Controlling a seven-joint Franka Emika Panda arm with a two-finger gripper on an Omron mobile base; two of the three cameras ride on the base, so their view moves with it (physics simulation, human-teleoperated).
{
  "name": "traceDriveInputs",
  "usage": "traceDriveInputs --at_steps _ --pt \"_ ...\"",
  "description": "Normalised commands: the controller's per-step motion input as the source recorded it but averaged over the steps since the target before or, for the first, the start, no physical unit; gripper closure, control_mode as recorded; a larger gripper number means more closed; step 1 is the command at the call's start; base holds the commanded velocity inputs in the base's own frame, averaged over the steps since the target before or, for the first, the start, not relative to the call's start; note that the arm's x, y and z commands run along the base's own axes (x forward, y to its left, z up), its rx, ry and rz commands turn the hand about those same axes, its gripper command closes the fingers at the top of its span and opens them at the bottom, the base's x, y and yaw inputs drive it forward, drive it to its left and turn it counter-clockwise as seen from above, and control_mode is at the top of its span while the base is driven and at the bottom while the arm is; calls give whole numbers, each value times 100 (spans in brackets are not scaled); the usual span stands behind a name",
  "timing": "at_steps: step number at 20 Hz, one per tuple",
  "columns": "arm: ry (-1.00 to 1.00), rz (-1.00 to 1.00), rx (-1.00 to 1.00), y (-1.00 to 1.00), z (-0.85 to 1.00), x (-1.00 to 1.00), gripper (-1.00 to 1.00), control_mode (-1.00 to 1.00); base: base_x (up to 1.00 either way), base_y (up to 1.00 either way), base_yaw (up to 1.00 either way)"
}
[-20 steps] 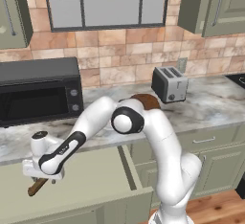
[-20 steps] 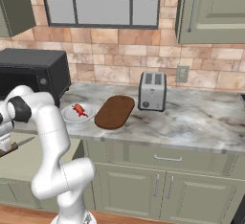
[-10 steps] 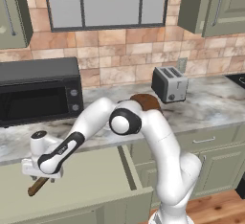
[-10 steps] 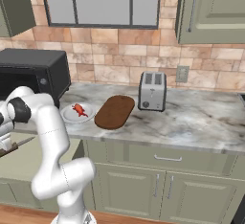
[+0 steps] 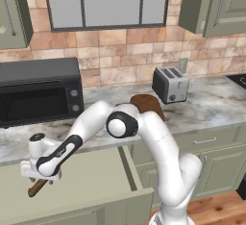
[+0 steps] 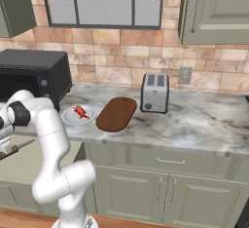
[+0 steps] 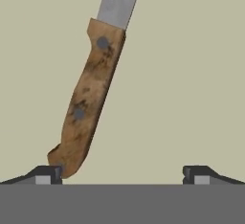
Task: Pick up the knife from the drawer and place it on the cutting board. Then place the meat from the plate to the cutting board.
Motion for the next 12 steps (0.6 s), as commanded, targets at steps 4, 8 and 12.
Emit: traceDriveInputs --at_steps 4,8,12 --pt "0 0 -2 10 -20 10 -100 -100 0 0 0" --pt "0 0 -2 12 -17 10 -100 -100 0 0 0" --pt "0 0 -2 10 -15 11 -100 -100 0 0 0"
